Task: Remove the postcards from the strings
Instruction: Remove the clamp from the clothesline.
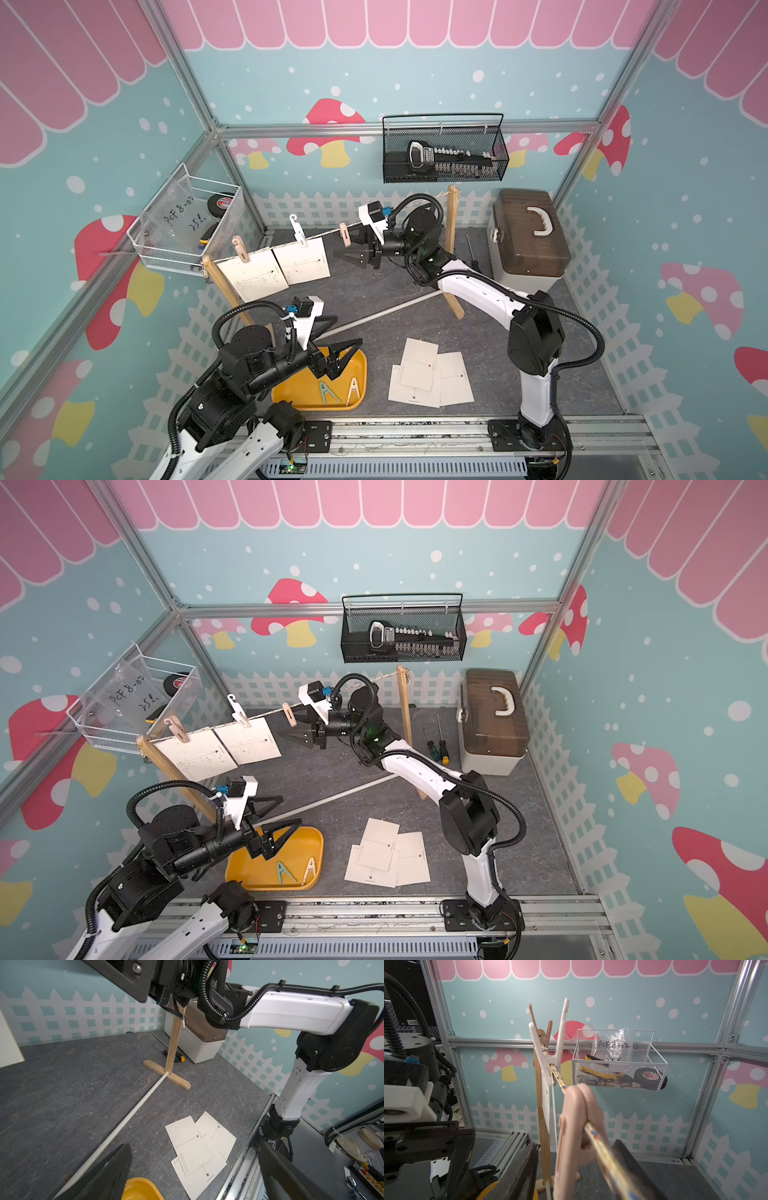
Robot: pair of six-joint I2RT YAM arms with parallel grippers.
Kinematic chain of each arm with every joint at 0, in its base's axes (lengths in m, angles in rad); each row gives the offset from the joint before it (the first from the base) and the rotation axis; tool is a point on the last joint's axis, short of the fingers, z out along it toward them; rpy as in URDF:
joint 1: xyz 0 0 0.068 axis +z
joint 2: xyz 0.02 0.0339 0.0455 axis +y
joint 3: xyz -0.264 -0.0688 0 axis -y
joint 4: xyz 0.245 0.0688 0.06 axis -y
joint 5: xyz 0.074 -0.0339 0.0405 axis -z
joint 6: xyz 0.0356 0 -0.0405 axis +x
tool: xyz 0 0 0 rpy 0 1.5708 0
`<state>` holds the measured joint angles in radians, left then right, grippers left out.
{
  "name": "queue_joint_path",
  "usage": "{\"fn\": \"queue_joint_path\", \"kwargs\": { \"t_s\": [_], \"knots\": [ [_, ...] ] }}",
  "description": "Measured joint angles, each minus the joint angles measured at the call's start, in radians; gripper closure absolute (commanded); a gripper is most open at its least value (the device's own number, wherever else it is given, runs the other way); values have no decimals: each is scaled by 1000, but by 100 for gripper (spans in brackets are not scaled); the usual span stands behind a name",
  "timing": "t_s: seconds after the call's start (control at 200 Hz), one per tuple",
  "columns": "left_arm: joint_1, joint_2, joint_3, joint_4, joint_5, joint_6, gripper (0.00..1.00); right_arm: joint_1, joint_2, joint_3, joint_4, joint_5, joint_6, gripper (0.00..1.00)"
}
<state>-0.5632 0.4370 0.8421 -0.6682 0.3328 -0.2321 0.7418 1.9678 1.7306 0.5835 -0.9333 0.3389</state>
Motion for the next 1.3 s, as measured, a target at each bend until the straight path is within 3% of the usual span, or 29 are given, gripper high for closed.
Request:
{"fn": "queue_joint_path", "kwargs": {
  "t_s": [0.395,1.301],
  "knots": [
    [0,-6,0,0,0,-1,1,6,-19,0,1,0,-2,45],
    [0,-21,0,0,-10,-4,1,6,-30,26,0,0,6,84]
  ]
}}
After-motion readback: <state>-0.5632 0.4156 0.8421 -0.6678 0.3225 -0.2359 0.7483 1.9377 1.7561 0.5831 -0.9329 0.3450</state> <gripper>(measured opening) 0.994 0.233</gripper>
